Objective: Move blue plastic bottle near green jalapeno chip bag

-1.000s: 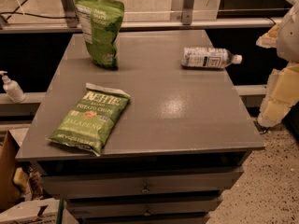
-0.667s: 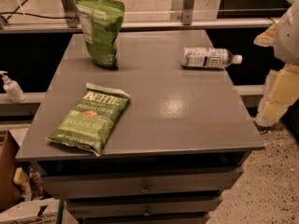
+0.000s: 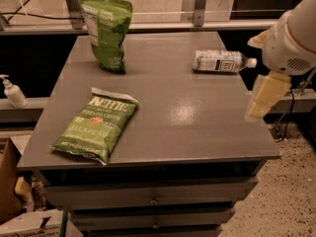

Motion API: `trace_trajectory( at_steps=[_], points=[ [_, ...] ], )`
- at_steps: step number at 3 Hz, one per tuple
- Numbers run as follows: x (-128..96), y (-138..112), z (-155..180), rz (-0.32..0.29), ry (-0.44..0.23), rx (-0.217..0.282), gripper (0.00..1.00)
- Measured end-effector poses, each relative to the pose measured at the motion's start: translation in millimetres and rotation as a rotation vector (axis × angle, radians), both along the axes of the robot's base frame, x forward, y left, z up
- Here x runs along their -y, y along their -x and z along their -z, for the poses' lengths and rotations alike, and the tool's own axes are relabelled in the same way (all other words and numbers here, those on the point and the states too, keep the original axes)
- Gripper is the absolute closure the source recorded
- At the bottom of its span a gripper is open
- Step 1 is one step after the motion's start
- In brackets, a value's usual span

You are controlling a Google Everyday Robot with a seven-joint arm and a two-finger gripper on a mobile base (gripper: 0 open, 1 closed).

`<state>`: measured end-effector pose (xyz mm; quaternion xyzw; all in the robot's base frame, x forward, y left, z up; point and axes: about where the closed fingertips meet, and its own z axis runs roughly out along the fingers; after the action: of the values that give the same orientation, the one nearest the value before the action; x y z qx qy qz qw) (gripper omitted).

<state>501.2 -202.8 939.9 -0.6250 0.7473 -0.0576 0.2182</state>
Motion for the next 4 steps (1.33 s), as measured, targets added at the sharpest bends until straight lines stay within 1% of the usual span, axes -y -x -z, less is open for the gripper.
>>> trace_trajectory(
  at_steps=[1, 2, 3, 4],
  points=[
    [-4, -49, 11, -0.006, -0.037, 0.058, 0.0],
    [6, -93, 15, 0.013, -0.066, 0.088, 0.0],
    [29, -134, 8, 0.063, -0.067, 0.104, 0.0],
    [33, -140, -6, 0.07, -0.075, 0.134, 0.0]
  ],
)
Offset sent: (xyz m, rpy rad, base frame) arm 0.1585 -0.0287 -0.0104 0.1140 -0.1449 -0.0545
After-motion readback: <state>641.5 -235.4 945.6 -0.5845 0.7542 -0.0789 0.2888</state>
